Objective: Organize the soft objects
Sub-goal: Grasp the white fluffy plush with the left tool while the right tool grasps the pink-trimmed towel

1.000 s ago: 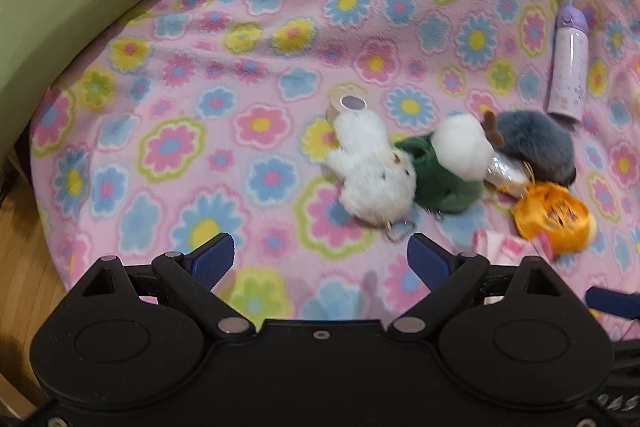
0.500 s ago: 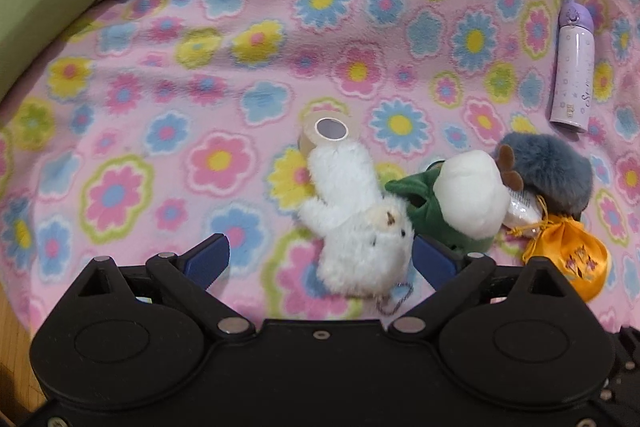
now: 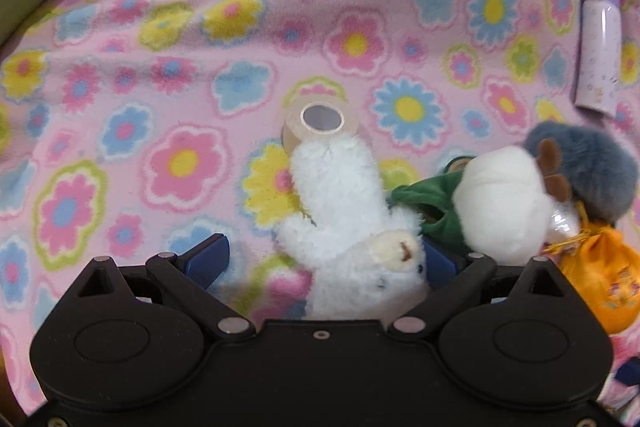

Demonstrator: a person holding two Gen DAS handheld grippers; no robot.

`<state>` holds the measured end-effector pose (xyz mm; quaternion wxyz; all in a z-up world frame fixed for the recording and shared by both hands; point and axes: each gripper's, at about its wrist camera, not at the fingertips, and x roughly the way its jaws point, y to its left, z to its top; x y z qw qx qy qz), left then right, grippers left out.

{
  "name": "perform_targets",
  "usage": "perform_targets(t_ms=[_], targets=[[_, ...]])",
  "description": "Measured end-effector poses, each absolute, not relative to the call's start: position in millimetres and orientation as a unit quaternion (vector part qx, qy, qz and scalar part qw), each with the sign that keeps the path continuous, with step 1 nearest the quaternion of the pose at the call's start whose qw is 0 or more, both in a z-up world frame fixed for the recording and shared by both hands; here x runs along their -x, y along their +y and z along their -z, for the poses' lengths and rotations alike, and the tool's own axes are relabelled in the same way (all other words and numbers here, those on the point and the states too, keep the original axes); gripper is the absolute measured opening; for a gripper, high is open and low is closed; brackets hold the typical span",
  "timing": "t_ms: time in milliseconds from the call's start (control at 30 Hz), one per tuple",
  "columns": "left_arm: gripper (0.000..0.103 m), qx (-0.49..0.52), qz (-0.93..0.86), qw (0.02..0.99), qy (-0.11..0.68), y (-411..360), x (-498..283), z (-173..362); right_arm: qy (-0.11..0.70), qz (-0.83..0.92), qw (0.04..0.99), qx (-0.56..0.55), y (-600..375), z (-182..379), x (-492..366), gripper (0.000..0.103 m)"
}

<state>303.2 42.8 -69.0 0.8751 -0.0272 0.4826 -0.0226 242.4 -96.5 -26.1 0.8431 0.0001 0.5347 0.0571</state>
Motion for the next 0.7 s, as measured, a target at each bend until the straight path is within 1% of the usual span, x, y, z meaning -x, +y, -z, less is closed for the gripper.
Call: perform_targets(t_ms=[100, 233, 367, 533, 700], targets=[[0.099, 0.017, 0.022, 0.874, 0.486, 40, -306, 78, 0.531, -0.031, 0.847, 0.004, -108, 21, -240, 0.088], [0.1, -0.017, 0.019, 0.88, 0.475, 29, -304, 86, 0.536, 0.004, 0.844, 0.011, -127, 24, -242, 0.088], [0.1, -0.008, 0.026, 0.886, 0.463, 30, -304, 87, 0.534, 0.007, 0.845, -0.012, -142, 27, -250, 0.088], [0.101, -0.009, 0.029, 0.893, 0.449, 31, -303, 86, 0.504, 0.02, 0.863, 0.018, -138, 25, -263, 0.088], [0.101, -0.012, 0.028, 0.895, 0.445, 28, -304, 86, 0.5, 0.017, 0.866, 0.013, -141, 30, -269, 0.089]])
